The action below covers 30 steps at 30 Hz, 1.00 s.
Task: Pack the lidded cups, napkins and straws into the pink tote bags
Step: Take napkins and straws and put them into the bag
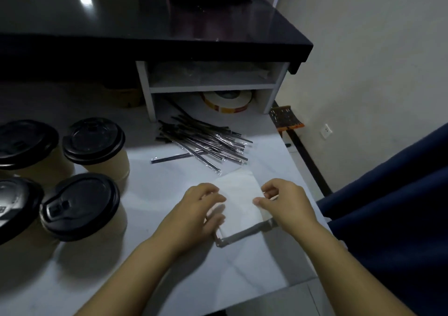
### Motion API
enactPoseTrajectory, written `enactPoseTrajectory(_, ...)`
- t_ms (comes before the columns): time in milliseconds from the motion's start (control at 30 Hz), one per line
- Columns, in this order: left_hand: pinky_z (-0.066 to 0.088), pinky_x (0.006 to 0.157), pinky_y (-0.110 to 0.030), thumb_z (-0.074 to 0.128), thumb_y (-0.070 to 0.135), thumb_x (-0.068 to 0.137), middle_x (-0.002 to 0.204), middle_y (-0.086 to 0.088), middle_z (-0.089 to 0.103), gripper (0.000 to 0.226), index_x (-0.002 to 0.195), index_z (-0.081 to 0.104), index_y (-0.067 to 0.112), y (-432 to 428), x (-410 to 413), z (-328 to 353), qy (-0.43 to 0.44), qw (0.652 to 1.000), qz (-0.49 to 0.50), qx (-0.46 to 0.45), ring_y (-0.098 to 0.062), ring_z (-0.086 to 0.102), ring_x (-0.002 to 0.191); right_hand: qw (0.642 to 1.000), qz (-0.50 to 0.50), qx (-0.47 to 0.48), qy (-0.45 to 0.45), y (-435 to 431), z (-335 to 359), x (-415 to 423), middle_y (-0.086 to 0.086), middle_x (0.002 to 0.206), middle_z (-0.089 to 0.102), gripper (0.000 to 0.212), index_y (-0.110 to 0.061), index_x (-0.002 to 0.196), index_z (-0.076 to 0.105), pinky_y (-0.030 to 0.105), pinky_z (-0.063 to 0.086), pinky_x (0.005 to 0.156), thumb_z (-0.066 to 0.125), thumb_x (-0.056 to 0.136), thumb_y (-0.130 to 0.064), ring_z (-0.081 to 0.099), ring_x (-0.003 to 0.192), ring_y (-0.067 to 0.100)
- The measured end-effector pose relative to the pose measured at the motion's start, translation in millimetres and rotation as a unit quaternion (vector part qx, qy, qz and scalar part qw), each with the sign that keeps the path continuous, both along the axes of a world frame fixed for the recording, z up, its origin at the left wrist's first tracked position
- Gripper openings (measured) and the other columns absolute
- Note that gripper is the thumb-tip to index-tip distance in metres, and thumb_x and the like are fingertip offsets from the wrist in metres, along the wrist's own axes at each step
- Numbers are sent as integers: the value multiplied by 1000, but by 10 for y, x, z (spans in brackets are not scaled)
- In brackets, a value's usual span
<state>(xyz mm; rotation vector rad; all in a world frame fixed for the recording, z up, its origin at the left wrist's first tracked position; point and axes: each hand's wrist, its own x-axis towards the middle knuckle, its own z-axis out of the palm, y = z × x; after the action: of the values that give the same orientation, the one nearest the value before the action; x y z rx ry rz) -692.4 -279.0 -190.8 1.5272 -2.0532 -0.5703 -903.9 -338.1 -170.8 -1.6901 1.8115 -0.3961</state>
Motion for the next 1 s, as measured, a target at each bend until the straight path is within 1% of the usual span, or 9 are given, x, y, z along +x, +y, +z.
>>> enactPoseTrajectory(100, 31, 91, -23, 68, 23, 81, 118, -4, 55, 30, 110, 64, 14, 28, -61, 51, -3, 998, 55, -13, -26, 47, 110, 1000, 13, -23, -7, -8, 45, -77, -9, 75, 63, 18, -27, 70, 58, 29, 52, 58, 73, 78, -31, 62, 62, 13)
enactPoseTrajectory(200, 29, 91, -24, 71, 21, 78, 113, -5, 57, 33, 109, 64, 13, 45, -92, 86, -5, 994, 104, -30, -30, 47, 108, 997, 56, -36, -39, 8, 120, -99, -11, 75, 63, 17, -26, 71, 57, 32, 53, 62, 70, 82, -26, 58, 65, 9)
enactPoseTrajectory(333, 21, 98, -20, 68, 30, 80, 127, -1, 50, 53, 127, 50, 15, 25, -107, 165, -11, 991, 128, -18, -26, 37, 118, 982, 142, -39, -121, 68, 251, -74, -17, 75, 63, 18, -25, 71, 59, 17, 47, 56, 71, 81, -16, 56, 61, 4)
enactPoseTrajectory(433, 27, 104, -33, 67, 31, 80, 130, 5, 47, 64, 136, 39, 20, 5, -101, 239, 4, 990, 136, 23, -20, 33, 121, 963, 192, 2, -190, 109, 295, -51, -15, 72, 64, 16, -22, 72, 61, 17, 47, 53, 73, 78, -12, 54, 56, 4)
enactPoseTrajectory(500, 35, 96, -33, 67, 27, 81, 116, 4, 58, 51, 128, 48, 21, -15, -80, 275, 5, 990, 134, 42, -19, 45, 111, 958, 197, 20, -207, 109, 285, -37, -12, 70, 65, 15, -20, 72, 61, 19, 47, 51, 73, 79, -13, 54, 53, 4)
enactPoseTrajectory(633, 38, 68, -26, 63, 16, 83, 77, 5, 59, 3, 85, 63, 14, -38, -29, 297, -6, 993, 100, 55, -20, 57, 80, 983, 93, -29, -155, -7, 130, -58, -7, 73, 64, 13, -24, 75, 60, 21, 47, 47, 68, 84, -25, 58, 56, 8)
enactPoseTrajectory(800, 44, 74, -30, 66, 17, 82, 78, 9, 59, 5, 87, 65, 17, -47, 2, 259, -1, 993, 88, 79, -13, 56, 78, 994, 98, 27, -38, -119, -49, -54, -9, 84, 57, 29, -27, 96, 55, 30, 51, 69, 74, 77, -38, 58, 77, 9)
enactPoseTrajectory(900, 42, 69, -27, 68, 18, 79, 68, 17, 54, 11, 86, 63, 24, -35, 24, 248, 5, 992, 91, 85, 0, 50, 66, 995, 75, 32, -53, -137, -82, -34, -8, 76, 59, 25, -30, 87, 58, 32, 52, 72, 79, 73, -33, 60, 74, 10)
enactPoseTrajectory(1000, 43, 69, -29, 69, 18, 78, 72, 13, 57, 16, 89, 60, 24, -25, 41, 259, 2, 992, 95, 88, -4, 49, 65, 996, 57, 23, -61, -158, -71, -64, -8, 71, 62, 20, -29, 75, 60, 28, 51, 65, 80, 72, -27, 60, 68, 9)
